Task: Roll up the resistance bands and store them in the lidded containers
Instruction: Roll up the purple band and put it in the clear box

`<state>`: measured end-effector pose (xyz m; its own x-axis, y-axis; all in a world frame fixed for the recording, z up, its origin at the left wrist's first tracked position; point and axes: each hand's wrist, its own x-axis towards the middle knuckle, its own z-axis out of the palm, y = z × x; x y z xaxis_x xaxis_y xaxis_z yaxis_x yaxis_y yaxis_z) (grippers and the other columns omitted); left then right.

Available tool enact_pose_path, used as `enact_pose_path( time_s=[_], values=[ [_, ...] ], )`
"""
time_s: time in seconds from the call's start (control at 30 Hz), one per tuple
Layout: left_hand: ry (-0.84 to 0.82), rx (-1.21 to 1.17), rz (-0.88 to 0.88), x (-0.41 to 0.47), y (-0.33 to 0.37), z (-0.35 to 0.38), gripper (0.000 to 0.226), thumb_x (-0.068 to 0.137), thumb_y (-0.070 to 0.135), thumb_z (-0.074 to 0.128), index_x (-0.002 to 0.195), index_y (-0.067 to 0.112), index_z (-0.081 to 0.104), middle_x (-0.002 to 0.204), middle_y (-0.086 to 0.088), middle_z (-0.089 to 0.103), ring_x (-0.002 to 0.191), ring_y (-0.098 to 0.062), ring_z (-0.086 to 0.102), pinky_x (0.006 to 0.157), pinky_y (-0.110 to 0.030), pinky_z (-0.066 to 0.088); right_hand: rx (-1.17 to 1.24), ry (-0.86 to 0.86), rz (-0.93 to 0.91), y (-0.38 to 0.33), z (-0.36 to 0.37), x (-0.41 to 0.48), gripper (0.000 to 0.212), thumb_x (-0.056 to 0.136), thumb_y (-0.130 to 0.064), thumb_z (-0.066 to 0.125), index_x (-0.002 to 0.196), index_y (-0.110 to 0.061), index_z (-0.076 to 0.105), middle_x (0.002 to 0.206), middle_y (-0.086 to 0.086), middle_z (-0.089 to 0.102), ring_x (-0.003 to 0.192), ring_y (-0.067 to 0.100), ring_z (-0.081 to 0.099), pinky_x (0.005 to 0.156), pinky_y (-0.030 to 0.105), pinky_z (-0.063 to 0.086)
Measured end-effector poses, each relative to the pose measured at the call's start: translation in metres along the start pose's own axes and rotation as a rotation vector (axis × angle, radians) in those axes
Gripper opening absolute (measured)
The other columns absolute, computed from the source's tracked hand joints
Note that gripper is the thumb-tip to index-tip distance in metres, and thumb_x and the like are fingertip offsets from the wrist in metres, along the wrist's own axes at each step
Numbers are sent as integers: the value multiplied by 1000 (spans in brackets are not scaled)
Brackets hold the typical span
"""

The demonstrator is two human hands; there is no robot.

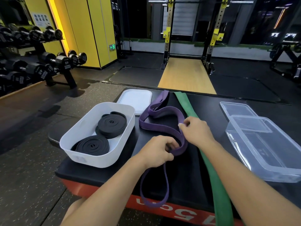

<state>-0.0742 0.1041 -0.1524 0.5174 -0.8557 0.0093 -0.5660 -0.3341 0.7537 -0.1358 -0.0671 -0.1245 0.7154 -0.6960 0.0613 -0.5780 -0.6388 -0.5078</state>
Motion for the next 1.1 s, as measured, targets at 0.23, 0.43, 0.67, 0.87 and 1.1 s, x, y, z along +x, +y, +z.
enact_pose_path(
  time_s=[0.23, 0.43, 0.67, 0.87, 1.1],
  values=[
    [35, 288, 86, 9, 5, -28, 34, 81, 2, 70, 105, 25, 79, 101, 14, 74, 90, -6, 64, 84, -27, 53, -119, 41, 121, 4, 28, 25, 37, 89, -51, 68, 100, -17, 74, 101, 11, 71, 95, 36, 66, 75, 33, 48],
    [55, 131, 1, 12, -16, -23, 33, 80, 0, 67, 99, 26, 74, 98, 15, 74, 94, -5, 67, 92, -36, 56, -192, -6, 115, -12, 19, 29, 23, 80, -32, 78, 87, -17, 62, 70, 0, 49, 77, 30, 53, 68, 30, 44],
    [77, 31, 7, 15, -25, -20, 32, 81, -2, 67, 101, 22, 76, 99, 10, 76, 95, -7, 68, 89, -25, 53, 686, 184, 295, 10, 24, 41, 21, 84, -12, 68, 102, -16, 77, 95, 1, 71, 91, 26, 64, 78, 34, 52],
    [71, 31, -9, 16, -27, -19, 30, 83, 0, 68, 99, 24, 76, 97, 12, 74, 93, -6, 67, 83, -18, 51, 755, 204, 440, 11, 19, 43, 21, 88, -13, 56, 67, -11, 56, 69, 5, 55, 68, 28, 50, 60, 33, 38],
    [71, 29, -22, 16, -24, -17, 29, 83, 1, 67, 97, 26, 76, 94, 15, 74, 91, -3, 67, 84, -19, 53, 306, -14, 207, 3, 19, 34, 16, 88, -21, 65, 84, -14, 79, 80, 5, 75, 78, 27, 72, 85, 41, 59]
  ],
)
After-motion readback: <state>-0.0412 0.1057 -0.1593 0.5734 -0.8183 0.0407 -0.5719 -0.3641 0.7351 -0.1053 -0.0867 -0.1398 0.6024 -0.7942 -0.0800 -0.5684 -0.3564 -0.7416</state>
